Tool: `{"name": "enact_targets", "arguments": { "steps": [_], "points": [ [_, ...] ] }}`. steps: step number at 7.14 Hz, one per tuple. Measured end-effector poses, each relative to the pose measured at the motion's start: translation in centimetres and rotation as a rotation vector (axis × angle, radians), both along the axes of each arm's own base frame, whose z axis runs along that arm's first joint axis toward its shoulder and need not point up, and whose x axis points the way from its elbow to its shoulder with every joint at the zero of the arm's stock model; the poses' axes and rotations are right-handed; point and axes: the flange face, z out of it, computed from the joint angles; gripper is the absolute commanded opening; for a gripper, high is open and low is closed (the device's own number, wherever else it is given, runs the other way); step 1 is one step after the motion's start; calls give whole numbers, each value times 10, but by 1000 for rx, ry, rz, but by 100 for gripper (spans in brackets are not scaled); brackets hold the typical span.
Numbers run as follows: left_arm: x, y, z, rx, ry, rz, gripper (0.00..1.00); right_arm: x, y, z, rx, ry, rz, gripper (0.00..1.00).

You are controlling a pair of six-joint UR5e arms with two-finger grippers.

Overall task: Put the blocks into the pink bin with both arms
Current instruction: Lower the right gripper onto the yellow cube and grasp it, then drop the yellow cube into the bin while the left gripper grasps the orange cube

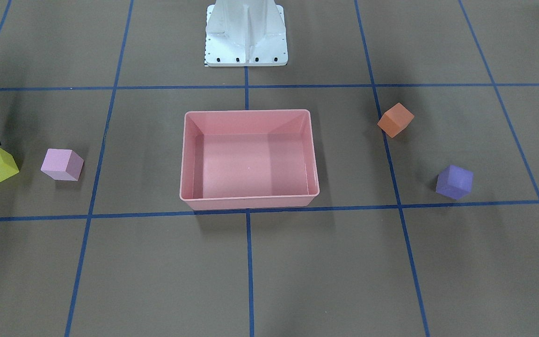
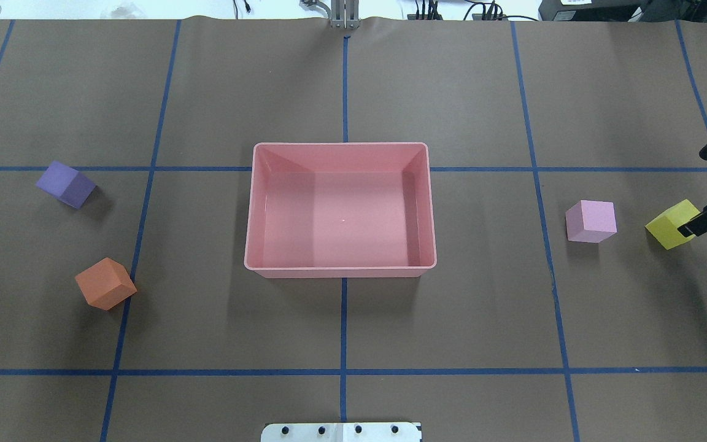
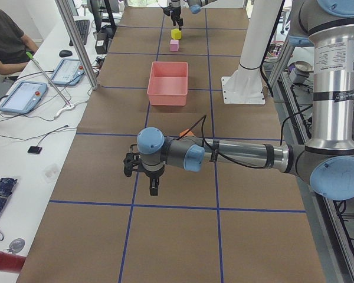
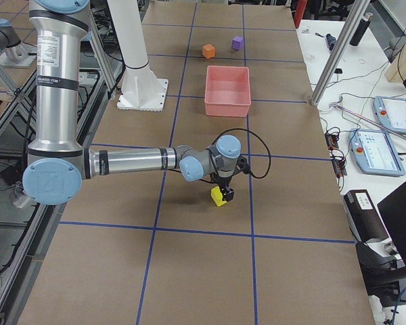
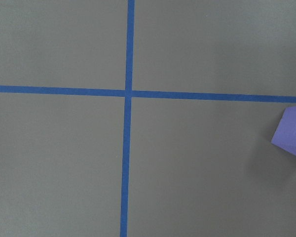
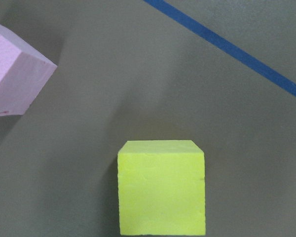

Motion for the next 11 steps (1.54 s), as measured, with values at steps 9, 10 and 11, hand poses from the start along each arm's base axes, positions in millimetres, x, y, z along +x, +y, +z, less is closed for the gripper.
{"name": "enact_targets", "arguments": {
  "steps": [9, 10, 11],
  "points": [
    [108, -28, -73, 35, 68, 9, 99, -11, -25, -12, -68, -40, 19, 0],
    [152, -22, -94, 43, 102, 10, 98, -5, -38, -54, -110, -64, 77, 0],
    [190, -14, -110, 78, 130, 35, 91, -6, -52, -104, -153, -78, 136, 0]
  ]
}}
